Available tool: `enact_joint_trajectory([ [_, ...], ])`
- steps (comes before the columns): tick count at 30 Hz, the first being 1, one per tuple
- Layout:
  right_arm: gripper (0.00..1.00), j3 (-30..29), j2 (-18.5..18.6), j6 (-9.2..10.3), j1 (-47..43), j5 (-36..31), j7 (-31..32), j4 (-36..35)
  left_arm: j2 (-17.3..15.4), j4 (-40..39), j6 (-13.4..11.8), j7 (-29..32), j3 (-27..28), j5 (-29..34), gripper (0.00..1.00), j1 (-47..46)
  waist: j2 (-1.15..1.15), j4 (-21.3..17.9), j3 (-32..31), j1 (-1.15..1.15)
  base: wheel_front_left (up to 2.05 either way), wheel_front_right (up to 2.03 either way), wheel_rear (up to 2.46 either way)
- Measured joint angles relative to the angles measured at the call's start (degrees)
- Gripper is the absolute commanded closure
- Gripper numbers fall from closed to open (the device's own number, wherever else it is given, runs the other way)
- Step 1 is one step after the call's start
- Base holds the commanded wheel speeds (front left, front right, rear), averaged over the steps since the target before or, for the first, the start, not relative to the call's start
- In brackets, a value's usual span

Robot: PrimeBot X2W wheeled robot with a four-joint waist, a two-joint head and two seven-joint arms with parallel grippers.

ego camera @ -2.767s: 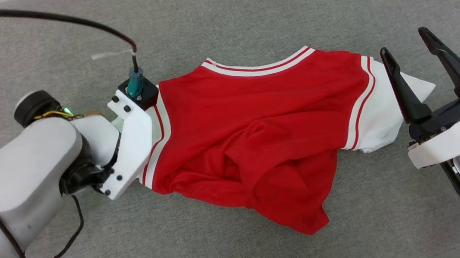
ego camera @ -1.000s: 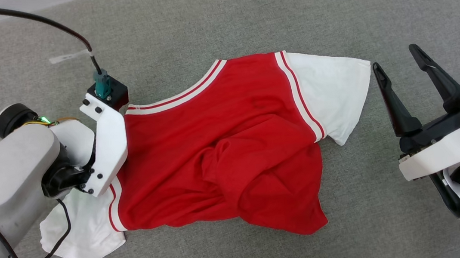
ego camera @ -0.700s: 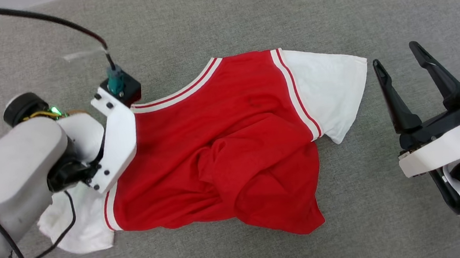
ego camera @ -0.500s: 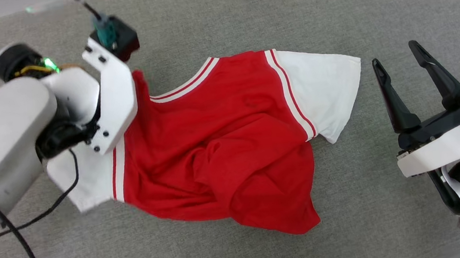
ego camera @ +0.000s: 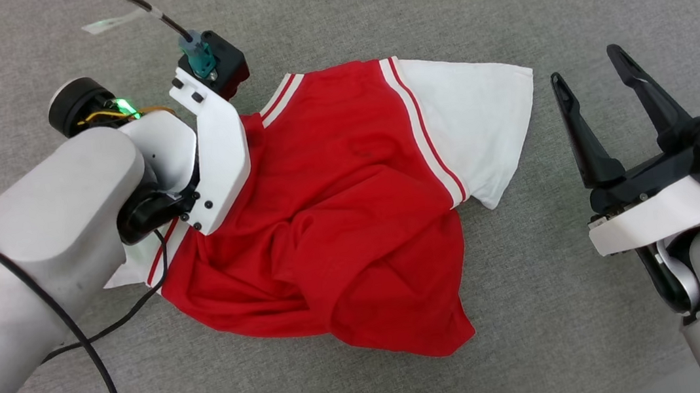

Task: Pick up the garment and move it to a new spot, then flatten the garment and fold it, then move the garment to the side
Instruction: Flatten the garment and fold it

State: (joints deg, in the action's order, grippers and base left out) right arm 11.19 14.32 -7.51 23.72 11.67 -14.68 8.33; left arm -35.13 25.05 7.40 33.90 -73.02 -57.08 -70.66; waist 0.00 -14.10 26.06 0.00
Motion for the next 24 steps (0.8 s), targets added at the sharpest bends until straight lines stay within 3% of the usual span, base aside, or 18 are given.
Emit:
enact_joint_trajectory([
  [1,0.0,0.0,0.0,0.0,0.2,0.0,0.0,0.2,0.2,0.2,0.0,0.3,0.1,0.3,1.0,0.0,0.0,-0.1,0.0,0.0,0.0,0.0,0.0],
  [2,0.0,-0.2,0.0,0.0,0.5,-0.1,-0.1,0.6,0.4,0.5,0.0,-0.5,0.0,1.3,0.0,0.1,0.0,0.1,-0.6,0.0,0.0,0.0,0.0],
  [12,0.0,-1.7,-0.2,0.0,-1.9,0.0,-0.2,1.2,-4.1,-2.4,0.0,-2.7,-0.4,0.3,0.0,-5.3,0.0,2.9,-4.6,0.0,0.0,0.0,0.0],
  [18,0.0,-1.9,-0.2,0.0,-2.7,0.0,-0.3,0.7,-9.5,-3.2,0.0,3.1,-0.4,-2.8,0.0,-7.3,0.0,4.0,-5.7,0.0,0.0,0.0,0.0],
  [24,0.0,-1.6,-0.1,0.0,-2.6,0.0,-0.3,0.1,-11.9,-1.7,0.0,8.3,-0.4,-6.6,0.0,-7.1,0.0,3.7,-4.6,0.0,0.0,0.0,0.0],
])
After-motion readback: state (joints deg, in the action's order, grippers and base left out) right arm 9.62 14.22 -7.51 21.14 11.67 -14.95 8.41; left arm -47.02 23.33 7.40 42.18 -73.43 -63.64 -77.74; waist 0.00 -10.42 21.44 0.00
